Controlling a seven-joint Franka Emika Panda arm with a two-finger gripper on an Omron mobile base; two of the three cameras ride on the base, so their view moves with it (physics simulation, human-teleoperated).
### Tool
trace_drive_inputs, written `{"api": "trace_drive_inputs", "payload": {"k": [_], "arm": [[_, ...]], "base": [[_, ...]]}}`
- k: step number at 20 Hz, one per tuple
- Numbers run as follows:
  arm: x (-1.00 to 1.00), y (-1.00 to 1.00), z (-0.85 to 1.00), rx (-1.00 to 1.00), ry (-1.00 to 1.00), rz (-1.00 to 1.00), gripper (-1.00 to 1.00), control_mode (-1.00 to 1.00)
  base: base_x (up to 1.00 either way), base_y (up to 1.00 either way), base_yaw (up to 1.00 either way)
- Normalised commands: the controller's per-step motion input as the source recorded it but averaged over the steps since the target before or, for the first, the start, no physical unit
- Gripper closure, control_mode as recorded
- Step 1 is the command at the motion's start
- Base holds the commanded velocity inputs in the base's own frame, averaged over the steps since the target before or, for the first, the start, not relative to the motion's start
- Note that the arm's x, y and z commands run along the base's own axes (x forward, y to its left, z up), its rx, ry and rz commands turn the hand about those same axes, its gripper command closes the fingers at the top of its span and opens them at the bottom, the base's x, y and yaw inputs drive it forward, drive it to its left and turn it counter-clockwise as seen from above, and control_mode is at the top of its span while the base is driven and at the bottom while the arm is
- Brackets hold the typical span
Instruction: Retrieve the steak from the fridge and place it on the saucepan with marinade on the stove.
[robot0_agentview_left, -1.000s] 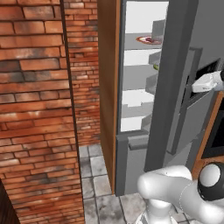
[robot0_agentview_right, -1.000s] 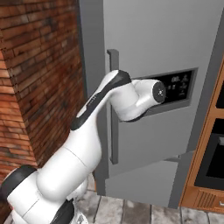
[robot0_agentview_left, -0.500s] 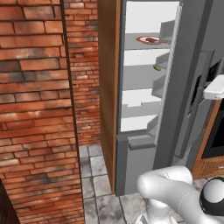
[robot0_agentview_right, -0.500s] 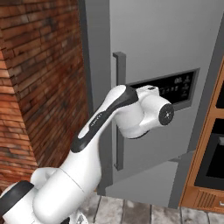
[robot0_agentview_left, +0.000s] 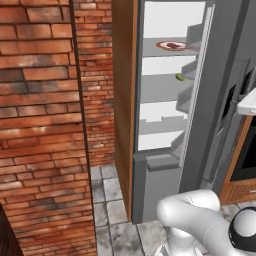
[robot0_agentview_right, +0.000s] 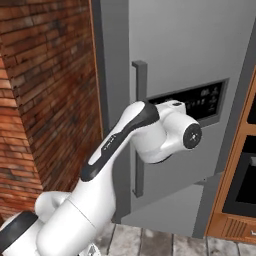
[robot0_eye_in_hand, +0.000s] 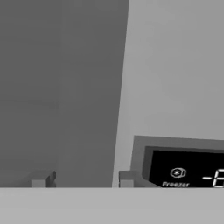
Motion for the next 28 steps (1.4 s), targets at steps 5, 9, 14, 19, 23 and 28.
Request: {"api": "trace_drive_inputs", "payload": {"k": [5, 9, 14, 19, 23, 28], "arm": [[-0.19, -0.79, 0.0, 0.0, 0.0, 0.0, 1.0, -1.0], [-0.21, -0.86, 0.0, 0.0, 0.0, 0.0, 1.0, -1.0], [-0.18, -0.8, 0.0, 0.0, 0.0, 0.02, 1.0, -1.0], [-0.12, -0.71, 0.0, 0.0, 0.0, 0.02, 1.0, -1.0], [-0.09, -0.63, 0.0, 0.0, 0.0, 0.01, 1.0, -1.0], [-0.04, -0.52, 0.0, 0.0, 0.0, 0.0, 1.0, -1.0]], "base": [[0.0, 0.0, 0.0], [0.0, 0.0, 0.0], [0.0, 0.0, 0.0], [0.0, 0.0, 0.0], [0.0, 0.0, 0.0], [0.0, 0.0, 0.0]]}}
